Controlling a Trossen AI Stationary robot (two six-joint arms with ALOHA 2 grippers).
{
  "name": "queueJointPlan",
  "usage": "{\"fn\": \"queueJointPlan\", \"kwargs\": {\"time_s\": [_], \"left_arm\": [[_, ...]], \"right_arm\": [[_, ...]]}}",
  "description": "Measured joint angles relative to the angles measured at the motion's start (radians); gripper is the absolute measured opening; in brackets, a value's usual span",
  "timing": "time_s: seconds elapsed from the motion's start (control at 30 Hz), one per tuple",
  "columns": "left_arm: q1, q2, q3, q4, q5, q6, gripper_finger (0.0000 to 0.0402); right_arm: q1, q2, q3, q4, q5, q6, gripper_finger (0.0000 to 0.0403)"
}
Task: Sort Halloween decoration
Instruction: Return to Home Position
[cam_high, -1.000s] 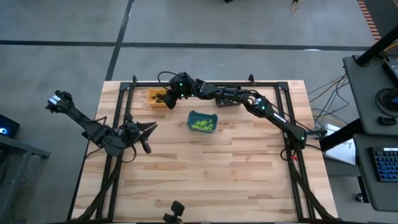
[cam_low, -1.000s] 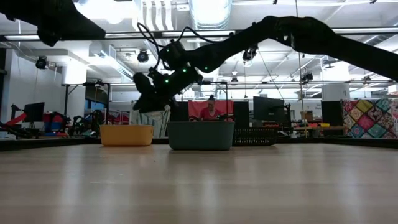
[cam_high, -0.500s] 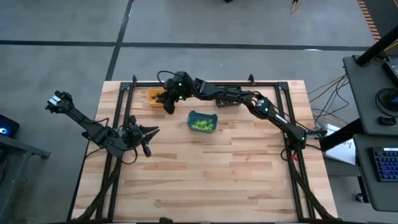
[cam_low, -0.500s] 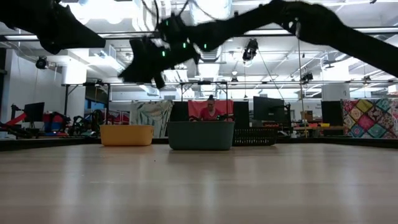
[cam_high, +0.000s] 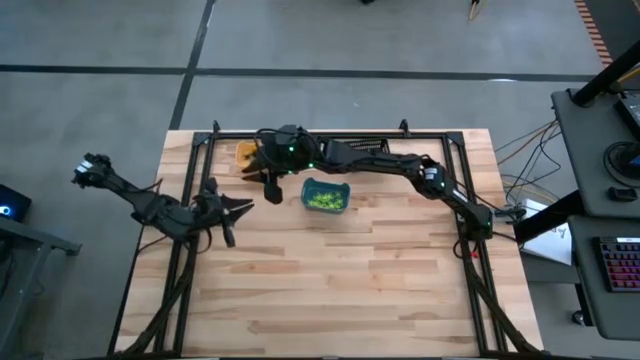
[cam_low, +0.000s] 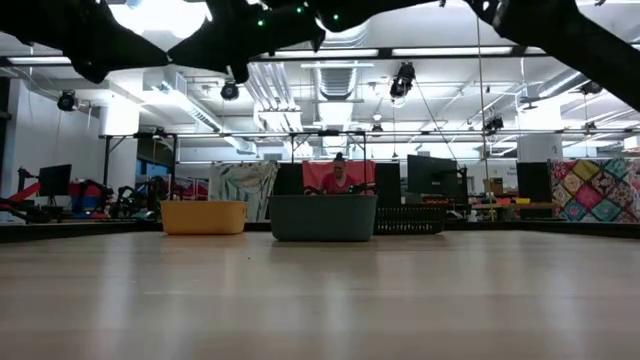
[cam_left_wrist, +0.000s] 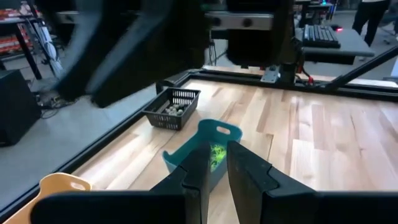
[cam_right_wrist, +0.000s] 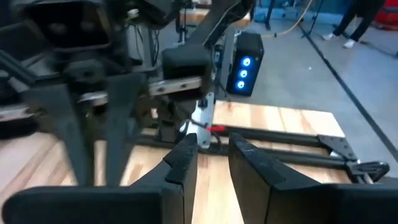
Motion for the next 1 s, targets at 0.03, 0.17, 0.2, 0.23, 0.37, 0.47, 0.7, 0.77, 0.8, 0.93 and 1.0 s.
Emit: {"fn": "queueJointPlan", "kwargs": {"time_s": [0.03,0.17,0.2,0.23,0.37,0.47,0.7,0.77,0.8,0.93,1.0], "left_arm": [[0.0,-0.011,-0.005,0.0,0.0,0.006,0.0035],[0.0,-0.057,-0.055,0.01,0.001,0.013,0.0035],[0.0,-0.069,-0.078,0.032,0.001,0.013,0.0035],[0.0,-0.084,-0.103,0.058,0.002,0.013,0.0035],[0.002,-0.151,-0.208,0.167,0.002,0.028,0.0035],[0.002,-0.205,-0.272,0.226,0.003,0.049,0.0035],[0.003,-0.323,-0.349,0.237,0.002,0.095,0.0035],[0.004,-0.349,-0.361,0.239,0.003,0.102,0.0035],[0.003,-0.36,-0.368,0.237,0.003,0.104,0.0035],[0.003,-0.385,-0.374,0.234,0.011,0.103,0.0035],[0.003,-0.387,-0.374,0.23,0.012,0.102,0.0035]], "right_arm": [[0.004,-0.005,-0.001,-0.015,0.0,-0.004,0.008],[0.013,-0.025,-0.003,-0.046,-0.026,-0.018,0.0077],[0.015,-0.029,-0.005,-0.044,-0.053,-0.018,0.0077],[0.015,-0.034,-0.005,-0.04,-0.08,-0.016,0.0077],[0.02,-0.052,-0.015,-0.037,-0.129,-0.006,0.0078],[0.032,-0.067,-0.03,-0.041,-0.129,-0.034,0.0075],[0.084,-0.154,-0.034,-0.108,-0.126,-0.088,0.0076],[0.102,-0.195,-0.035,-0.151,-0.119,-0.104,0.0076],[0.113,-0.217,-0.039,-0.176,-0.113,-0.114,0.0076],[0.168,-0.323,-0.083,-0.251,-0.006,-0.17,0.0071],[0.196,-0.385,-0.128,-0.268,0.053,-0.183,0.0069]]}}
